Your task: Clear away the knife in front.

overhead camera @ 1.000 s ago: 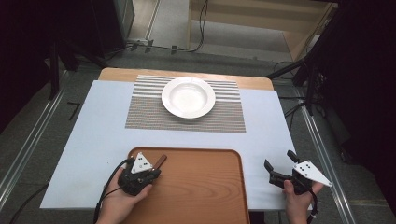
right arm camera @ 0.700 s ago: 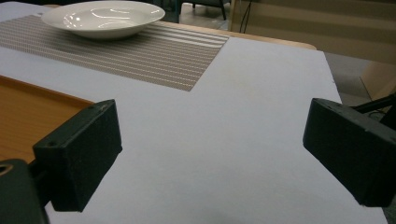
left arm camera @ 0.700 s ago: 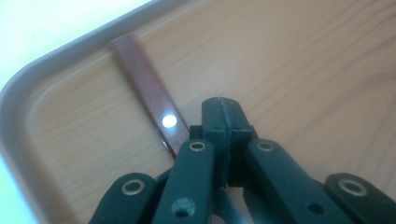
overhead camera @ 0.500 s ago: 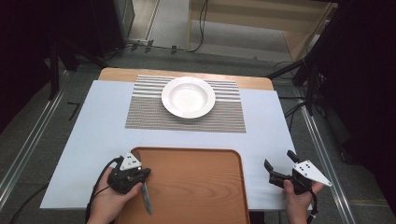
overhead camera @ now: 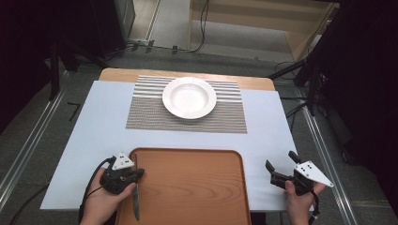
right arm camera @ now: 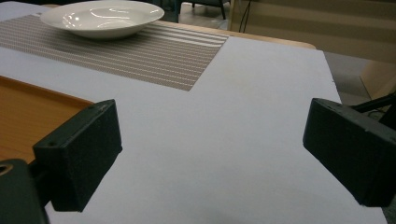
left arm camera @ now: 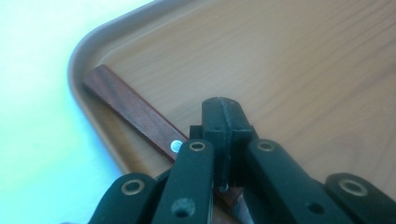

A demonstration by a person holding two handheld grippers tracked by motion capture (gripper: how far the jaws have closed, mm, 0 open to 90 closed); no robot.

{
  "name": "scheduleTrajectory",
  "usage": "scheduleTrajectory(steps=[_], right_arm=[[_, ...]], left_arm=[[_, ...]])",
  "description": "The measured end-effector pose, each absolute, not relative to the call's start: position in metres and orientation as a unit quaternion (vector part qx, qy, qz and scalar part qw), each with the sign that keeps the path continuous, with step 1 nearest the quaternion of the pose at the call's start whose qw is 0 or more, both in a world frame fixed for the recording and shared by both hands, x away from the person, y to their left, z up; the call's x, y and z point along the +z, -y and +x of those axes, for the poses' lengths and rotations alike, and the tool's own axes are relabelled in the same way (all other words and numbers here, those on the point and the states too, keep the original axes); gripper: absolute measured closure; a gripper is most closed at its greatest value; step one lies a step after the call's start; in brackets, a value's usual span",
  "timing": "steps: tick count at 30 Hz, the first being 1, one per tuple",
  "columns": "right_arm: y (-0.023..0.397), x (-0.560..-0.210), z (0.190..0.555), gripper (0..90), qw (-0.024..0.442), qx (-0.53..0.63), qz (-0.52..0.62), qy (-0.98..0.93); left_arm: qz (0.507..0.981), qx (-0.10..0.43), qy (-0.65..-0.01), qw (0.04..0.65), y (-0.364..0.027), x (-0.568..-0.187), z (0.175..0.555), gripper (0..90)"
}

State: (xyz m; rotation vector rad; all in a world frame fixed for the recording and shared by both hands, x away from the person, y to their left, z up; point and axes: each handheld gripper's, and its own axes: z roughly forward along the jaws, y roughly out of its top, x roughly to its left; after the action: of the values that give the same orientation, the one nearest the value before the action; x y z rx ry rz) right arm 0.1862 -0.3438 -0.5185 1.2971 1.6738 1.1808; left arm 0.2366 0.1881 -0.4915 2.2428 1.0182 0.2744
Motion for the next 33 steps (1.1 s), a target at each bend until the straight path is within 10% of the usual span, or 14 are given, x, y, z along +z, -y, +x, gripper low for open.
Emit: scheduleTrajectory(steps=[17,33], right_arm=[[0.344,-0.518,0.186,3.0,0.351,0.457,0.502,-0.645],[0.344,-0.519,0.187,3.0,0.352,0.456,0.499,-0.647]], left_arm=[[0.854,0.116,-0.382,0.334,-0.197,-0.488,0.236,82.3],[0.798,0.14,-0.37,0.455,-0.213,-0.469,0.233,33.4]])
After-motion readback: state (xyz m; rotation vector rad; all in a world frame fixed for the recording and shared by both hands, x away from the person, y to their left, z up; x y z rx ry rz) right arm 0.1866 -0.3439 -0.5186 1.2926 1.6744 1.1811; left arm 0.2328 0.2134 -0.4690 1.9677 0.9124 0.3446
